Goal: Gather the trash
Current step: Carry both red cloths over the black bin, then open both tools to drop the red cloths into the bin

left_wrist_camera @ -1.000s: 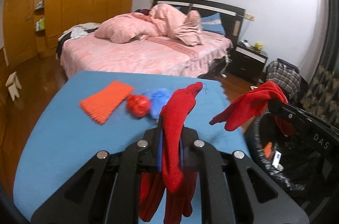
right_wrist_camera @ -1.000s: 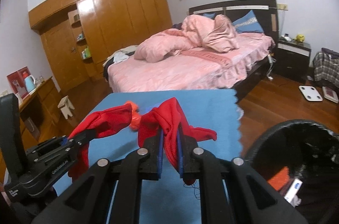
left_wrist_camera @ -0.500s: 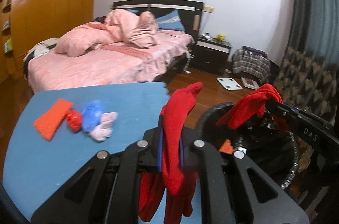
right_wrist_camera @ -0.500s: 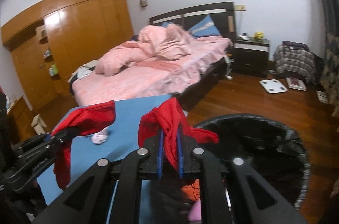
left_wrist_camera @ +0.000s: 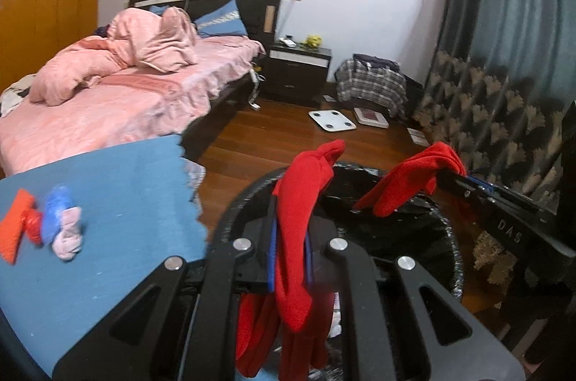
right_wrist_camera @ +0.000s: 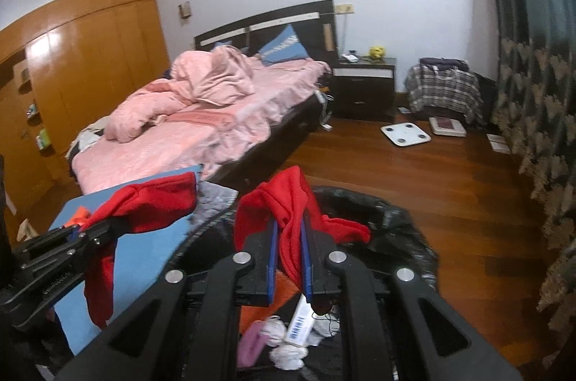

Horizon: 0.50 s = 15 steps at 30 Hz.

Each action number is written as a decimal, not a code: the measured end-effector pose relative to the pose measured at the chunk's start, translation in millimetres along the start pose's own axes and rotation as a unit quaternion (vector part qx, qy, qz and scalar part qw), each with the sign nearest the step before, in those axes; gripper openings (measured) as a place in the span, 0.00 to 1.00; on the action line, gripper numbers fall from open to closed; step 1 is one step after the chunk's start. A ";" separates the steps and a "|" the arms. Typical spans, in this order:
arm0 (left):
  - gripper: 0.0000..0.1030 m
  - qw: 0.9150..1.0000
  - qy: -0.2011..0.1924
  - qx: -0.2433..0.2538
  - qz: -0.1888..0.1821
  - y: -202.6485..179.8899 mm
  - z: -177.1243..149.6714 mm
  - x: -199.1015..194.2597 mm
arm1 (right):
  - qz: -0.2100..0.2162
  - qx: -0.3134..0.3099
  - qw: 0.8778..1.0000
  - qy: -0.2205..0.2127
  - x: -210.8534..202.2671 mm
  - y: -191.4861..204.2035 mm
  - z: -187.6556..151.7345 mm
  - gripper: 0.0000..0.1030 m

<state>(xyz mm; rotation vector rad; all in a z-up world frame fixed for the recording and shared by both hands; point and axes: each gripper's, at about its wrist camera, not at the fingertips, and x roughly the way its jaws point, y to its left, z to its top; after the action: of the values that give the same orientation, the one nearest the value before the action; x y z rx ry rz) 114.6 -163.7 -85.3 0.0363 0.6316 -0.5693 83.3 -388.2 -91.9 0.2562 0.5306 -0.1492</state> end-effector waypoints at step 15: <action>0.55 0.998 0.040 0.000 -0.057 -14.5 -7.1 32.5 | -0.052 0.016 0.998 0.029 10.6 -30.8 -14.0 0.36</action>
<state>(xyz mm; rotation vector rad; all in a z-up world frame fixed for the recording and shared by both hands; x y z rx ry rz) 124.6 -190.6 -107.5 0.0231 0.7140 -0.6801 79.3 -414.6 -115.3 0.2648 0.6002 -0.2527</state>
